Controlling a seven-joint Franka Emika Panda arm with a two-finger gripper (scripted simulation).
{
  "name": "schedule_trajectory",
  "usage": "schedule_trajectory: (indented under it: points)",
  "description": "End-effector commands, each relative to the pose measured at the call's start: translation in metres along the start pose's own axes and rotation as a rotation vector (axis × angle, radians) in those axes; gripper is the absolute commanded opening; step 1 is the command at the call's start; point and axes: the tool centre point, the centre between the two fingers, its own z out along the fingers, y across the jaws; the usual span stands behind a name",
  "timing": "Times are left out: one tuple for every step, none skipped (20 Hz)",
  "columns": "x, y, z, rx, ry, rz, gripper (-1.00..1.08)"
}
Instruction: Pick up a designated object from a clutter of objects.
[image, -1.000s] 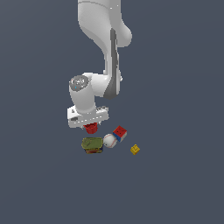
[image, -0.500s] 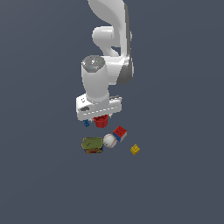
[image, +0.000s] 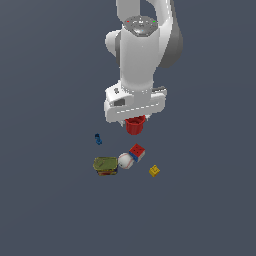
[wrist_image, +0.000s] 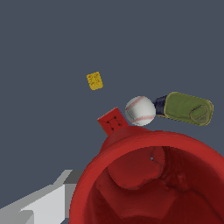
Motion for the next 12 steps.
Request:
schedule_trajectory:
  points:
    - [0.007,-0.019,-0.026,-0.001,0.001,0.001,-1.0]
    - [0.011,-0.026,-0.036,-0.001,0.001,0.001,-1.0]
    - [0.014,-0.033,-0.046,-0.001,0.001,0.001,-1.0]
    - [0.017,-0.041,-0.056,0.0,0.001,0.0,-1.0]
    - [0.02,-0.048,-0.065,0.0,0.001,0.0,-1.0]
    - [0.023,-0.055,-0.075,0.0,0.001,0.0,-1.0]
    - [0.027,-0.062,-0.085,0.001,0.001,0.0,-1.0]
    - [0.03,-0.07,-0.095,0.001,0.001,0.0,-1.0]
    - [0.033,-0.077,-0.104,0.001,0.001,0.0,-1.0]
    - [0.037,-0.083,-0.113,0.001,0.001,0.0,-1.0]
    - [0.04,-0.089,-0.122,0.002,0.001,-0.001,-1.0]
    - [0.043,-0.095,-0.13,0.002,0.001,-0.001,-1.0]
